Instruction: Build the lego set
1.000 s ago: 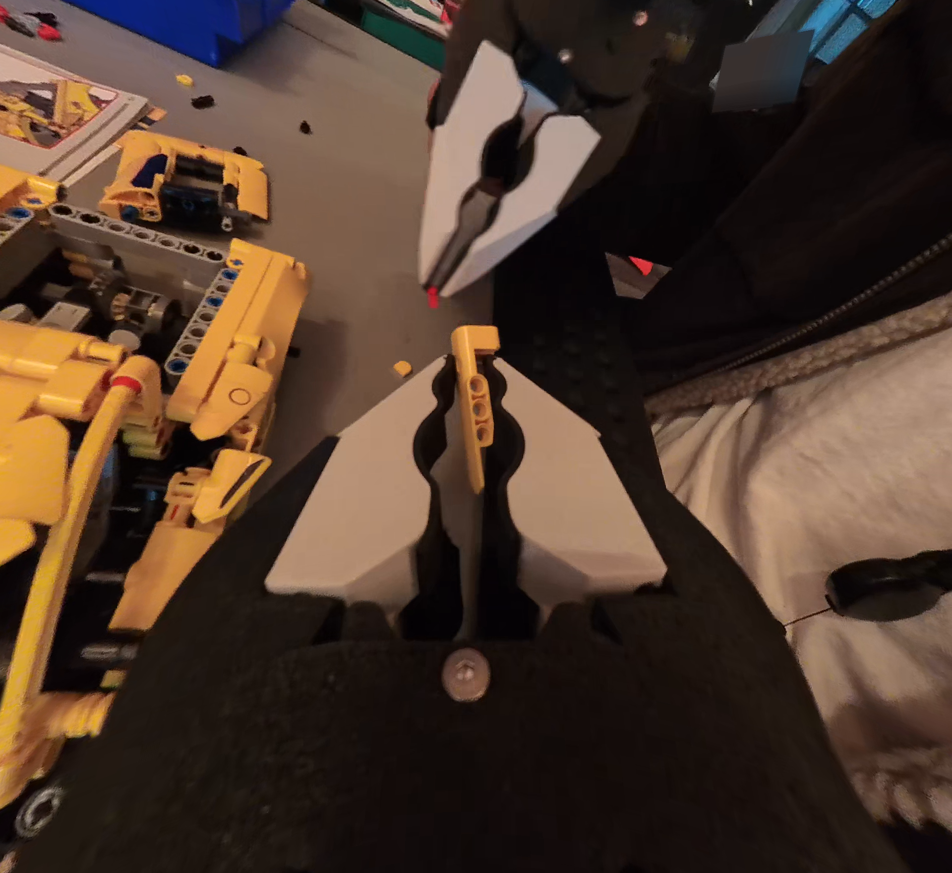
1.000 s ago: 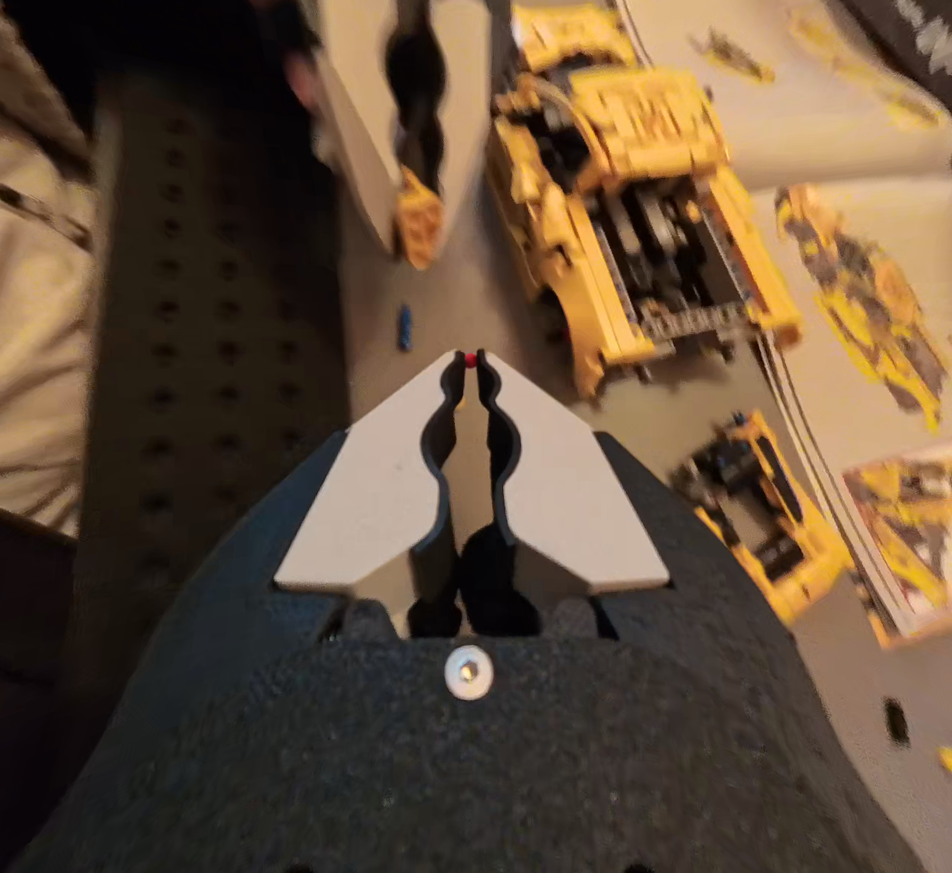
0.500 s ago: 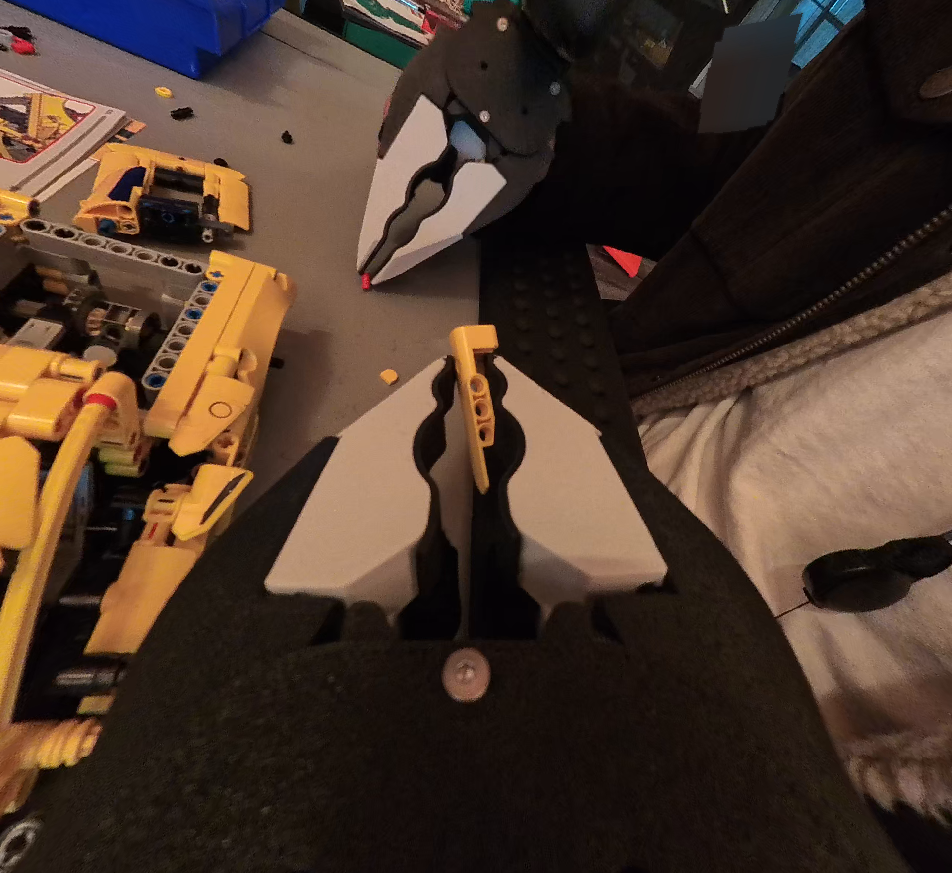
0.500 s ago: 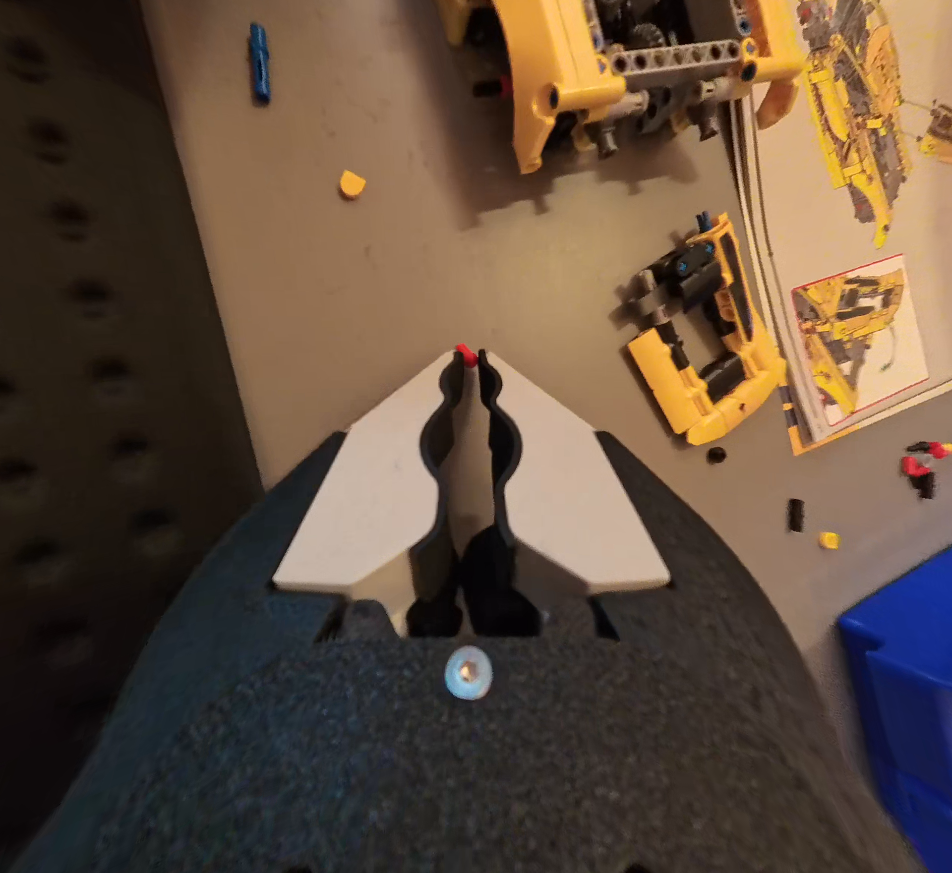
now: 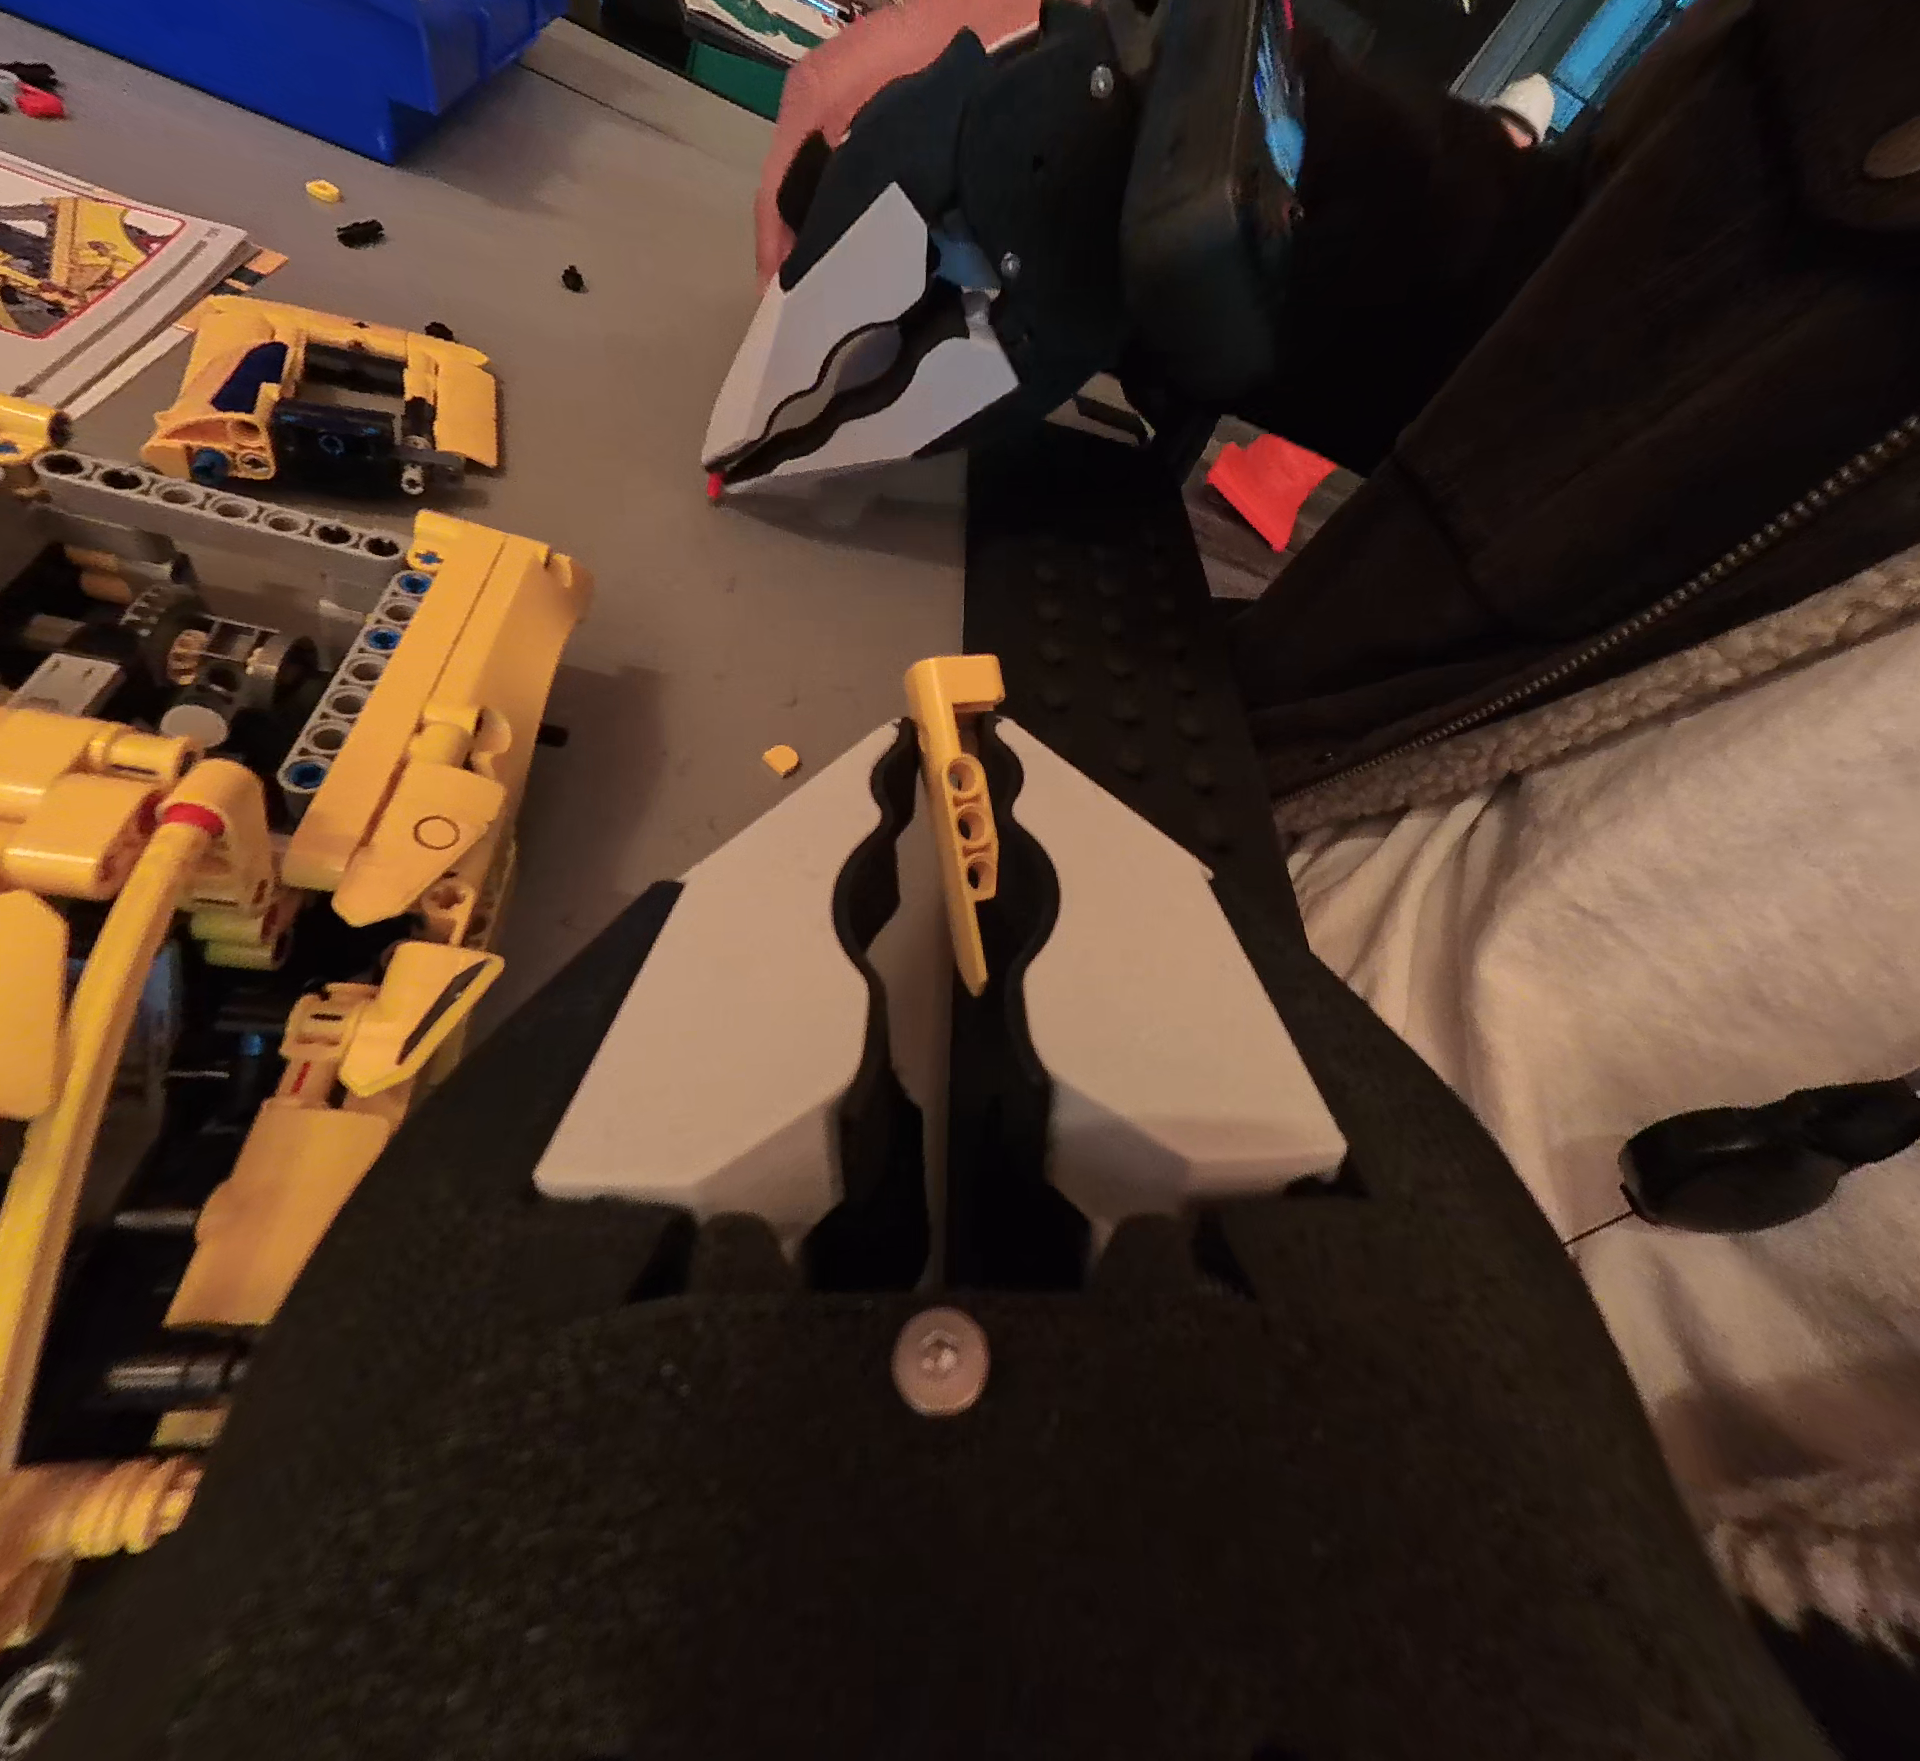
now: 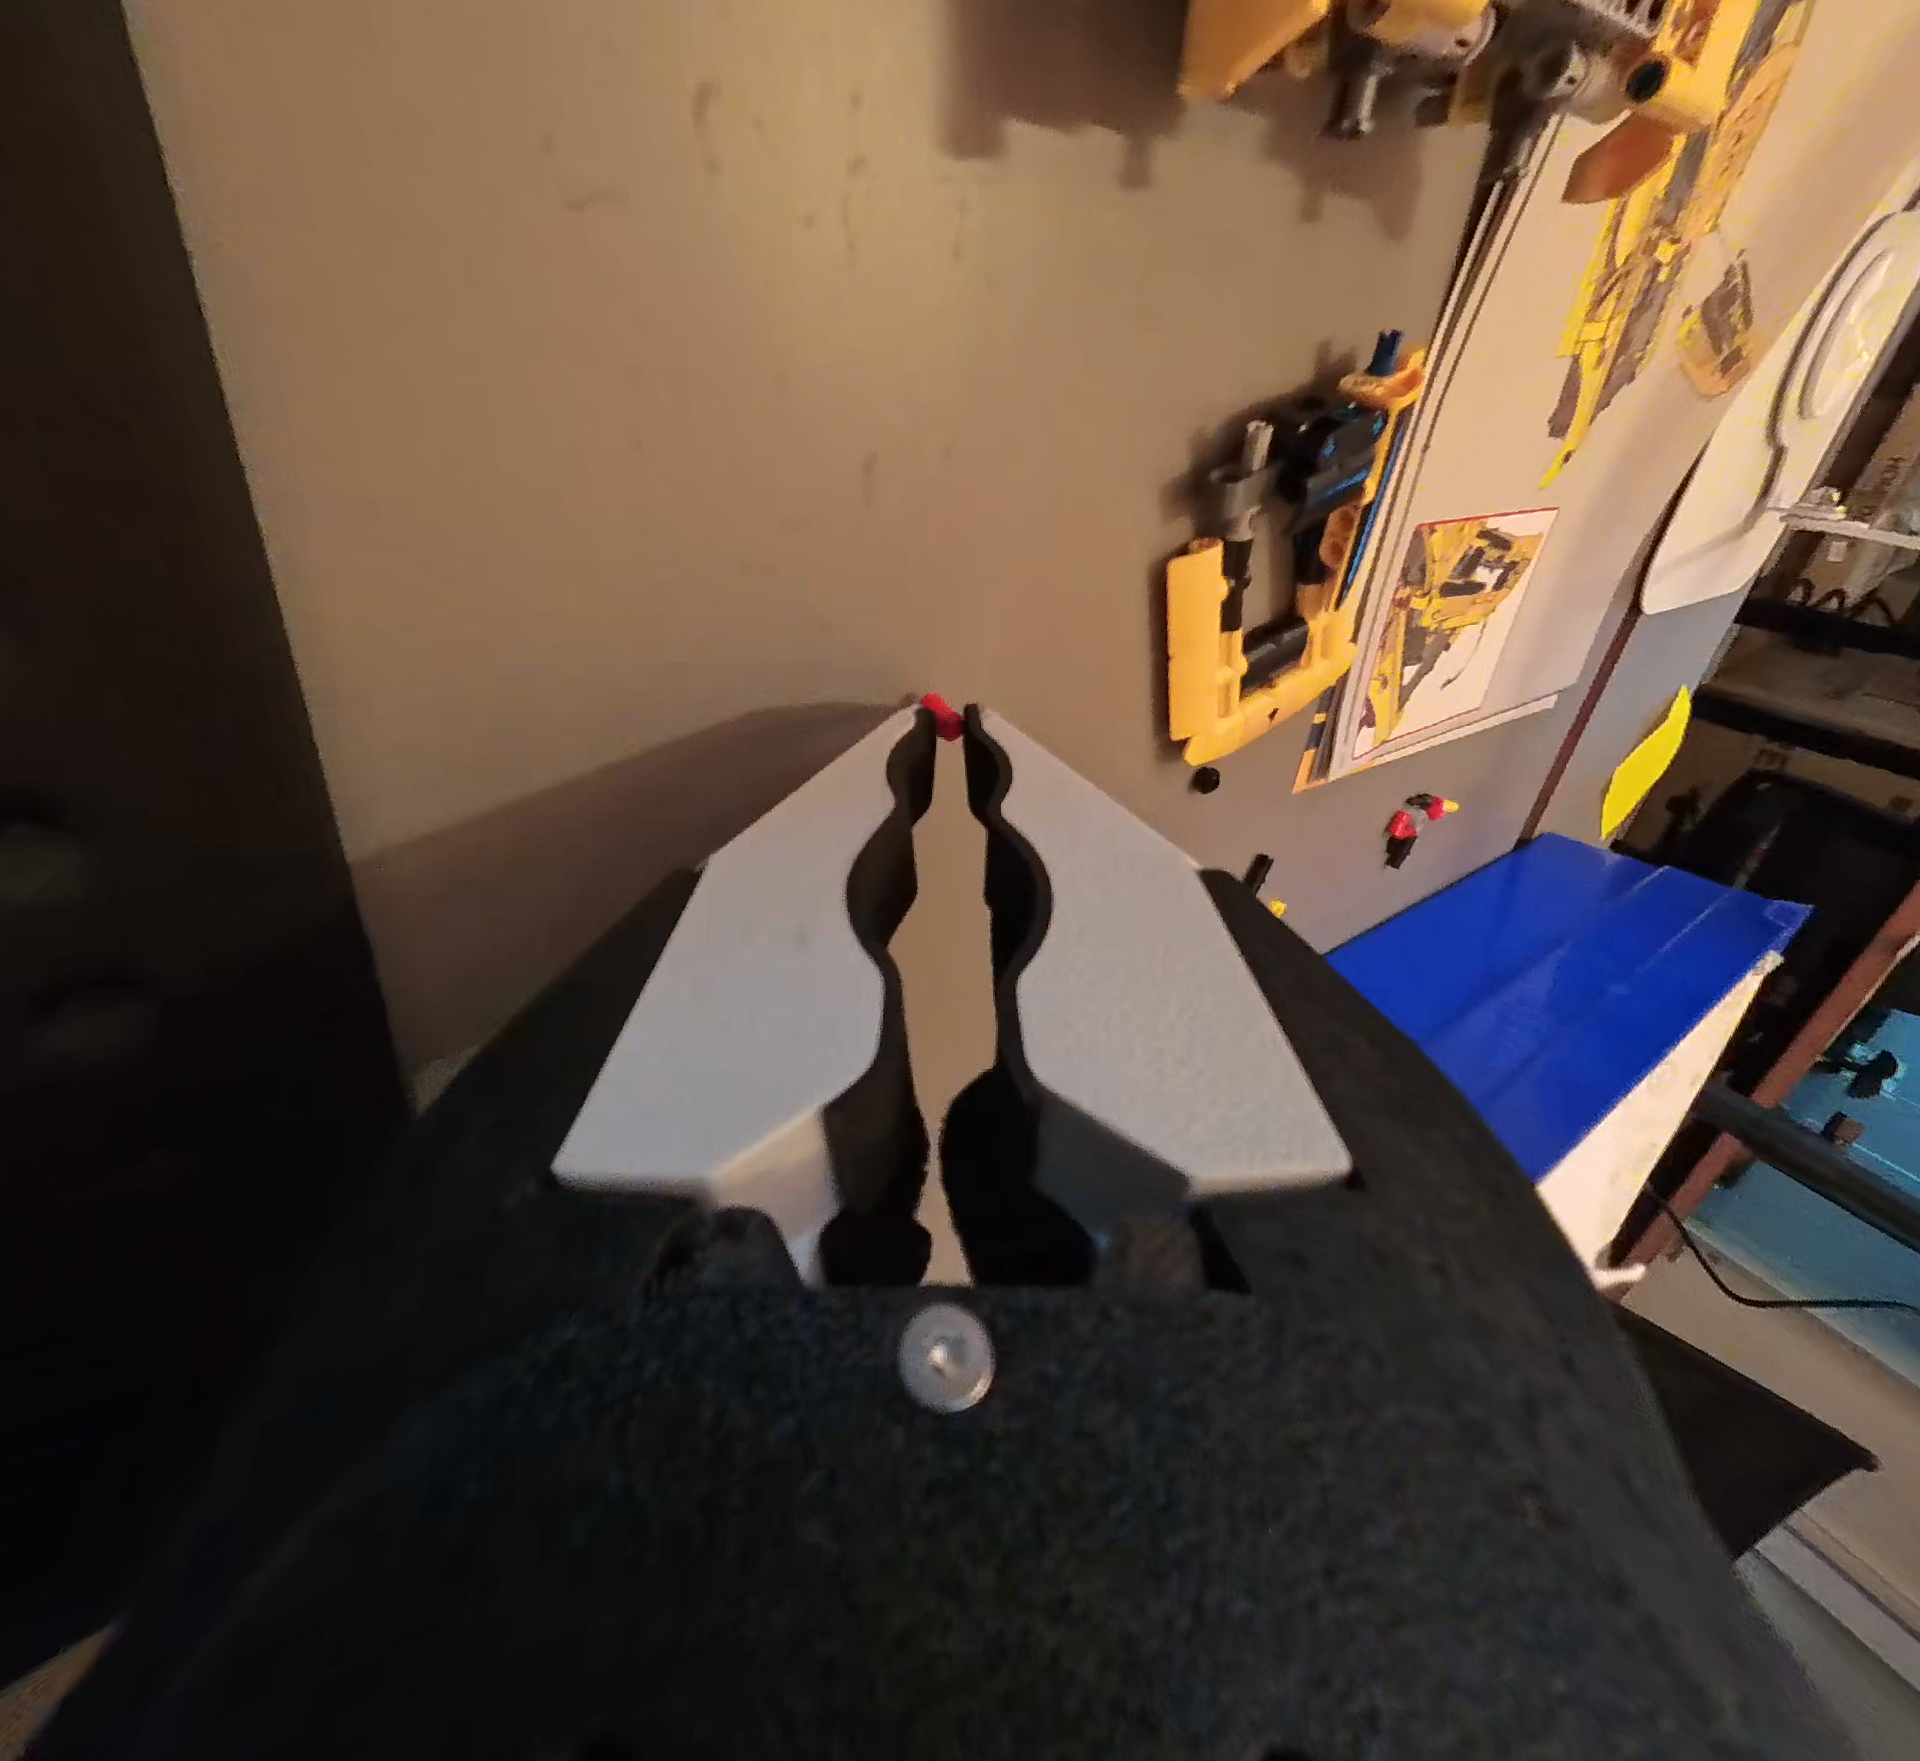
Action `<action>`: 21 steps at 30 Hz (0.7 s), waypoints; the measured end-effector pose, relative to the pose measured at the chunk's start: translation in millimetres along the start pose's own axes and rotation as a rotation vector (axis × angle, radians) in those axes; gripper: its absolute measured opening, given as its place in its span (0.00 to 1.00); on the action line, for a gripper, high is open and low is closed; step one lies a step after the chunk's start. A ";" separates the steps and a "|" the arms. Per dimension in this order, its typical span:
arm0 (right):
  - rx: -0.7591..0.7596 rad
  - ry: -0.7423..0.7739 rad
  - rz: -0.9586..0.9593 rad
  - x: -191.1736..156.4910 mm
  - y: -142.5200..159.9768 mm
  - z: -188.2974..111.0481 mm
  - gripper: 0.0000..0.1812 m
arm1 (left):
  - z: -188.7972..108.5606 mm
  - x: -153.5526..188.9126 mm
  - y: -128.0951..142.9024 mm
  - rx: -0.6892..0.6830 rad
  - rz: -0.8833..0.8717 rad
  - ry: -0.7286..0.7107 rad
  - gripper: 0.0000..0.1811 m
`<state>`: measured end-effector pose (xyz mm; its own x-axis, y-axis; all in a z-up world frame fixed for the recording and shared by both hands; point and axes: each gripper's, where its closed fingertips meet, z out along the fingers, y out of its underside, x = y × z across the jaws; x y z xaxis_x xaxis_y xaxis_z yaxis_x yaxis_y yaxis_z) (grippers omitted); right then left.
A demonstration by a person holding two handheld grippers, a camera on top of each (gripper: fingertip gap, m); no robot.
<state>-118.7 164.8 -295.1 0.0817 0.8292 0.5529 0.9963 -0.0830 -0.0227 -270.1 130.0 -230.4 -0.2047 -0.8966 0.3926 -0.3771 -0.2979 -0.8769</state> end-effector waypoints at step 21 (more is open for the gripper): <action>0.013 -0.126 0.050 -10.5 -4.6 0.2 0.07 | -0.7 0.7 -0.6 0.002 -0.001 0.000 0.06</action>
<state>-124.1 156.6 -300.9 0.1333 0.8870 0.4421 0.9911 -0.1195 -0.0591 -270.6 129.8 -229.4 -0.2045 -0.8964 0.3932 -0.3756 -0.2991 -0.8772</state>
